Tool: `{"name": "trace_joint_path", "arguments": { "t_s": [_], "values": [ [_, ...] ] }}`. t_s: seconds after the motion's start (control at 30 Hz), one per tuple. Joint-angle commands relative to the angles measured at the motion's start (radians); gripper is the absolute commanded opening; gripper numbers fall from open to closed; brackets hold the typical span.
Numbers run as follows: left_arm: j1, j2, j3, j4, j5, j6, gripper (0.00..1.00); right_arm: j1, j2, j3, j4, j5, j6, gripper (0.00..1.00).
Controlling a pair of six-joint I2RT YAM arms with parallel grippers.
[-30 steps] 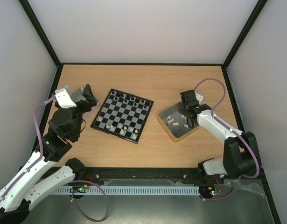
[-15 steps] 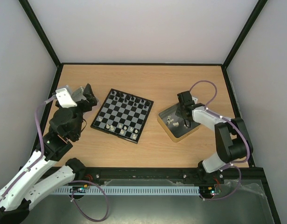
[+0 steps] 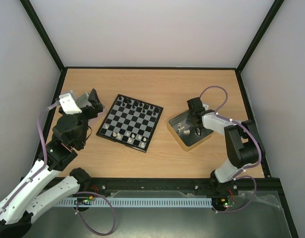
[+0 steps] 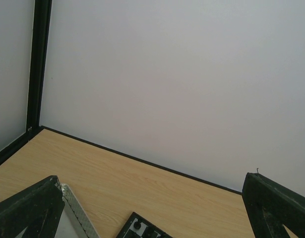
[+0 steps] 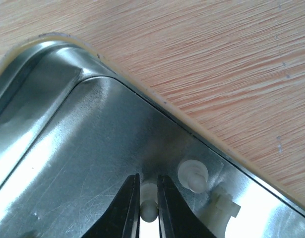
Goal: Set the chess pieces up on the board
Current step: Pick up the chess piece from the storage box.
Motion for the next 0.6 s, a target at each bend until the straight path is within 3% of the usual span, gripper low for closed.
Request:
{"name": "trace_joint_path", "arguments": {
  "t_s": [0.0,0.37,0.57],
  "values": [
    [0.006,-0.006,-0.008,0.020,-0.012,0.001,0.99,-0.005,0.001,0.011,0.017,0.041,-0.016,0.07],
    [0.006,-0.008,-0.012,0.015,-0.013,-0.008,0.99,0.006,-0.152,0.059,-0.067,-0.030,-0.002,0.05],
    [0.008,-0.004,-0.014,0.023,-0.008,-0.015,1.00,0.114,-0.204,0.143,-0.106,-0.043,0.031,0.06]
  ]
}}
